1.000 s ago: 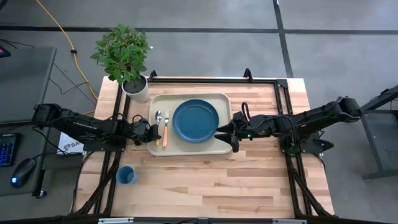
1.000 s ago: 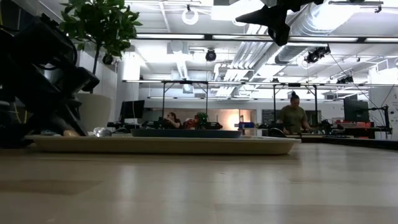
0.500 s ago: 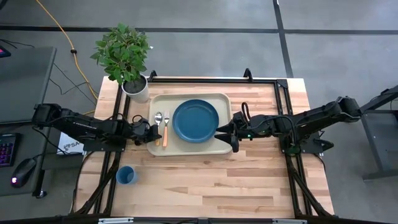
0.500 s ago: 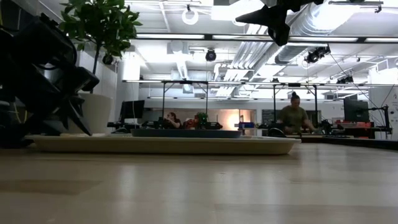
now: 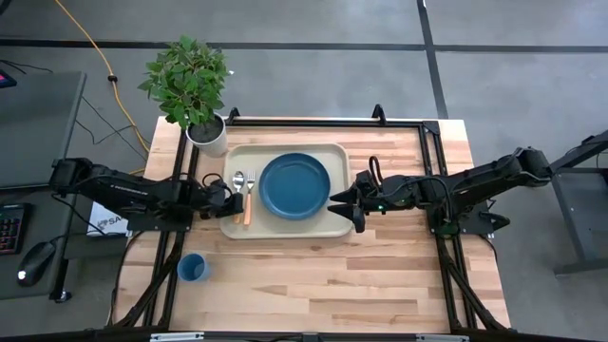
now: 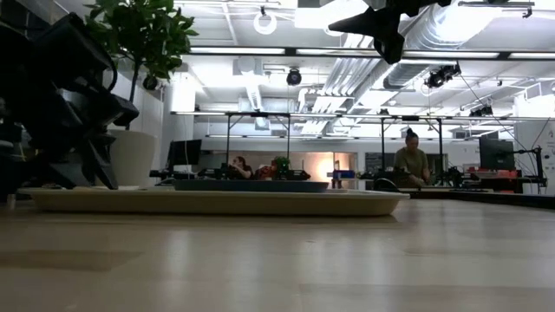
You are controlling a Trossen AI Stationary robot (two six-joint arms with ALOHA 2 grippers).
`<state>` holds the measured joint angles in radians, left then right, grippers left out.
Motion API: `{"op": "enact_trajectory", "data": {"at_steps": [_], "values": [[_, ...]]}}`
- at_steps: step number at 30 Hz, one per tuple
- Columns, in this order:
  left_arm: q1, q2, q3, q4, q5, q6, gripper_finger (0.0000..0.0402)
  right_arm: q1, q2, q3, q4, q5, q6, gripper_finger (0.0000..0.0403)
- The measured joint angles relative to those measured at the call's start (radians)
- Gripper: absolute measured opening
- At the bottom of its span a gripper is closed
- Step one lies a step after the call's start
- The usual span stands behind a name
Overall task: Pick and place plate/cup/fork/spoon on tray
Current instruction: Put the spoon on the left side of the fork on the serving tray
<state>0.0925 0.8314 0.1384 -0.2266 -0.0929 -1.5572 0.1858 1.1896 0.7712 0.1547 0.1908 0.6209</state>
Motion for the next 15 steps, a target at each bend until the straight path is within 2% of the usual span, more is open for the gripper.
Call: {"op": "enact_trajectory", "data": {"at_steps": [15], "values": [[0.0,0.0,0.01,-0.013,0.025,-0.01,0.0113,0.0,0.0,0.0,0.0,-0.004,0.0,0.0186]]}}
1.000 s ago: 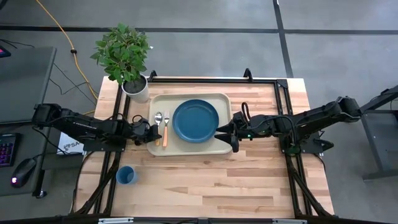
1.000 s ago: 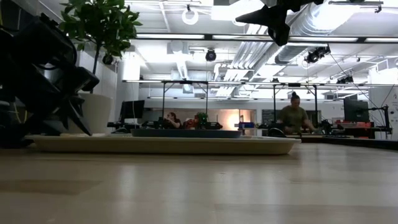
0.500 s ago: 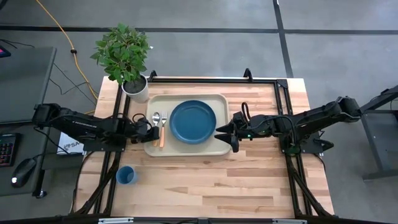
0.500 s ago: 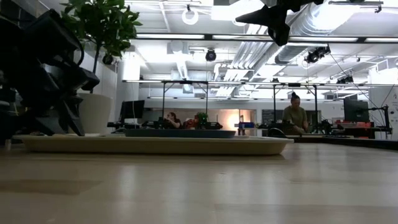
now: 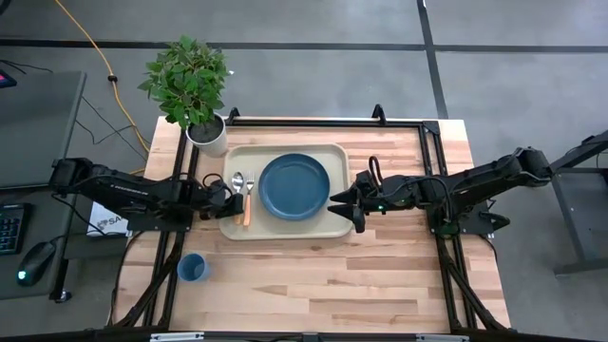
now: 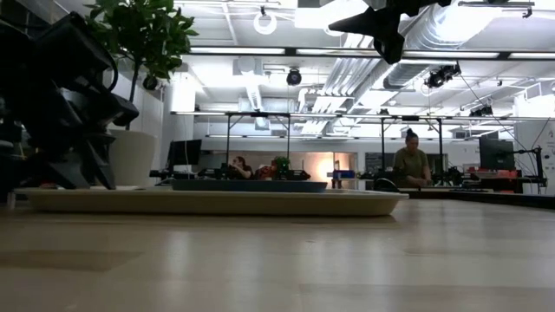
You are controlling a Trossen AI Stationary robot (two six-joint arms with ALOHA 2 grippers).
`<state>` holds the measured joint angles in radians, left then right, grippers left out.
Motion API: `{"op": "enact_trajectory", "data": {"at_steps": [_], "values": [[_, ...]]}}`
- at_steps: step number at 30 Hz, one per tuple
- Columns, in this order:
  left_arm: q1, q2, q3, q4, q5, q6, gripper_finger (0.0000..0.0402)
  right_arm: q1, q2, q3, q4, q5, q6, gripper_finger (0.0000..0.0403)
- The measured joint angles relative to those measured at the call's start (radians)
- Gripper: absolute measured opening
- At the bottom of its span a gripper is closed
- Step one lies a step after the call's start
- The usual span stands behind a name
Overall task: Pick and place plate/cup/fork/spoon on tray
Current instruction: Put the spoon on the left side of the fork on the serving tray
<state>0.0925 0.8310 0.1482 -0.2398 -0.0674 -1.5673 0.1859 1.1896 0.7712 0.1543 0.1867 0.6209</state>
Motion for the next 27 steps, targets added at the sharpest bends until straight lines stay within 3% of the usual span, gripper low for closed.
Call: {"op": "enact_trajectory", "data": {"at_steps": [17,27], "values": [[-0.001,-0.002,0.006,-0.061,-0.011,-0.036,0.0113,0.0,0.0,0.0,-0.016,0.0,0.0,0.0186],[0.0,0.0,0.084,-0.154,-0.079,-0.016,0.0113,0.0,0.0,0.0,-0.018,0.0,0.007,0.0186]]}}
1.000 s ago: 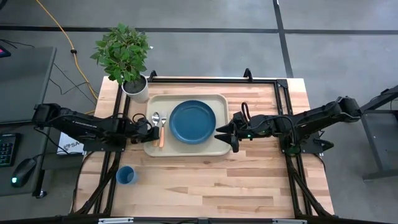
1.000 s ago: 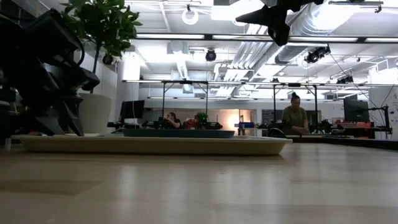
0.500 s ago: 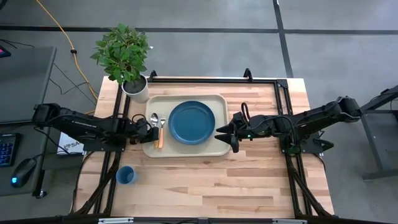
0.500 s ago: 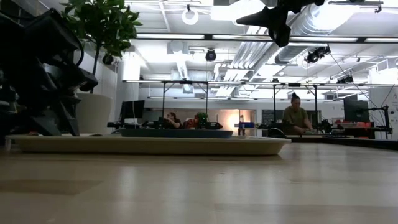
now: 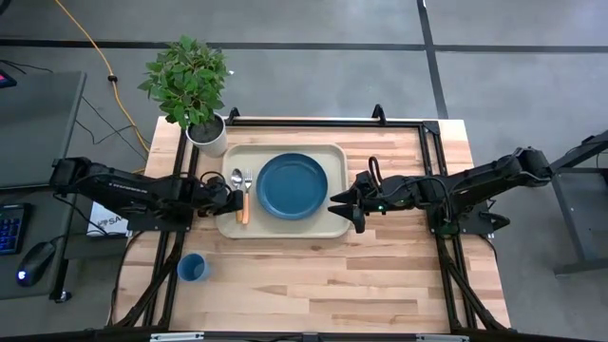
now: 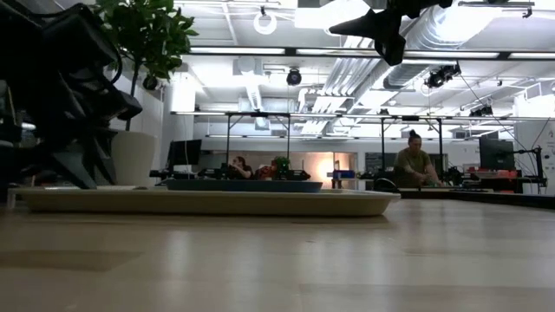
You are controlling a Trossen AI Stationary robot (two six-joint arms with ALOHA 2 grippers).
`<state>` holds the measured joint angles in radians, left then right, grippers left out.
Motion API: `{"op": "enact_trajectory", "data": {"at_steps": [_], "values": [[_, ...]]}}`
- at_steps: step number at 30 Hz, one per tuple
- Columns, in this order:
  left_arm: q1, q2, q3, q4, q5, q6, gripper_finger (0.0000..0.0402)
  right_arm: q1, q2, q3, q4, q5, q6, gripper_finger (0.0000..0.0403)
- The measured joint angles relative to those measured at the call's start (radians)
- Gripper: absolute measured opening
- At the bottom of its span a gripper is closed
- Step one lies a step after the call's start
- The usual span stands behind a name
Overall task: Pick and place plate/cup/fork/spoon on tray
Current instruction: Put the spoon on the left side of the fork on the serving tray, then put the cup on the top right of the serving tray
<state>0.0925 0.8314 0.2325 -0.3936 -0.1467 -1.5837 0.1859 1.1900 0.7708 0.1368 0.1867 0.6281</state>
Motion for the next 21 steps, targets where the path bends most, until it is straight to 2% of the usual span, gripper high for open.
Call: {"op": "enact_trajectory", "data": {"at_steps": [11,14,18,21], "values": [[0.0,-0.014,0.105,-0.159,-0.008,0.046,0.0113,0.0,0.0,0.0,-0.006,-0.008,-0.002,0.0186],[0.0,-0.042,0.156,-0.169,-0.039,0.082,0.0113,0.0,0.0,0.0,-0.004,-0.008,-0.007,0.0186],[0.0,-0.102,0.259,-0.159,-0.131,0.196,0.0113,0.0,-0.008,0.0,0.021,-0.009,-0.029,0.0186],[-0.001,-0.149,0.354,-0.101,-0.199,0.363,0.0113,0.0,-0.033,-0.001,0.061,-0.012,-0.04,0.0186]]}}
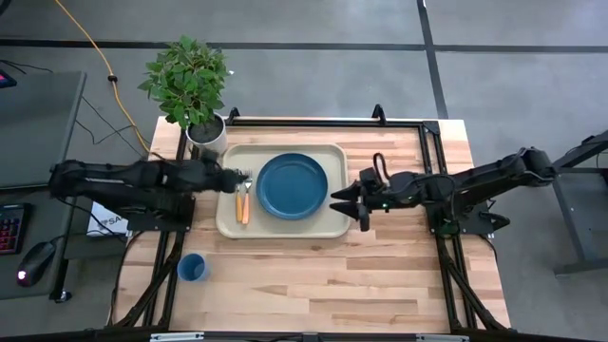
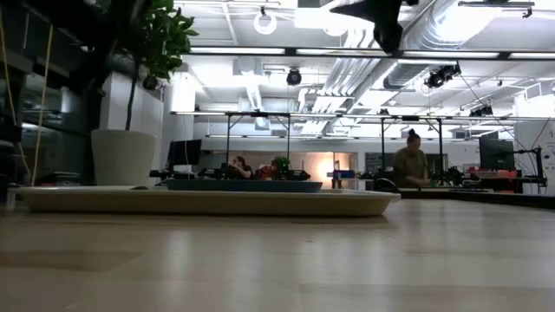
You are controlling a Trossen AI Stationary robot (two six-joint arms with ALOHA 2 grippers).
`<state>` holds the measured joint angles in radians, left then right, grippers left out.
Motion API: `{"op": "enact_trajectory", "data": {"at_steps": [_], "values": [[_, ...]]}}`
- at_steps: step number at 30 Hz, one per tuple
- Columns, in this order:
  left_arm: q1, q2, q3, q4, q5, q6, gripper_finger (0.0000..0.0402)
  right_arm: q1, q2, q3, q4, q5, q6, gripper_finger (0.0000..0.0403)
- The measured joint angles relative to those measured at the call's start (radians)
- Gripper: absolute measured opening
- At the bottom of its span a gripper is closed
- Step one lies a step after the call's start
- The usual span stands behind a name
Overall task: Pick and place plate/cup/fork/spoon on tray
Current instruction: Put the cup on the top right of the serving tray
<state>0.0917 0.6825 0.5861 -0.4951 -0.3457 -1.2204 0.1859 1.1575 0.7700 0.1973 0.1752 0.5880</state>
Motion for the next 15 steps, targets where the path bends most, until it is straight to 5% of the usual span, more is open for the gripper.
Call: {"op": "enact_trajectory", "data": {"at_steps": [5,9,15], "values": [[-0.011,-0.033,0.151,0.246,-0.004,0.362,0.0113,-0.001,-0.05,0.0,0.113,0.0,-0.03,0.0186],[-0.069,-0.029,0.246,0.429,0.1,0.672,0.0102,-0.001,-0.079,0.0,0.189,-0.008,-0.062,0.0186],[-0.189,-0.039,0.283,0.482,0.196,0.943,0.0063,-0.001,-0.119,0.0,0.232,-0.034,-0.101,0.0186]]}}
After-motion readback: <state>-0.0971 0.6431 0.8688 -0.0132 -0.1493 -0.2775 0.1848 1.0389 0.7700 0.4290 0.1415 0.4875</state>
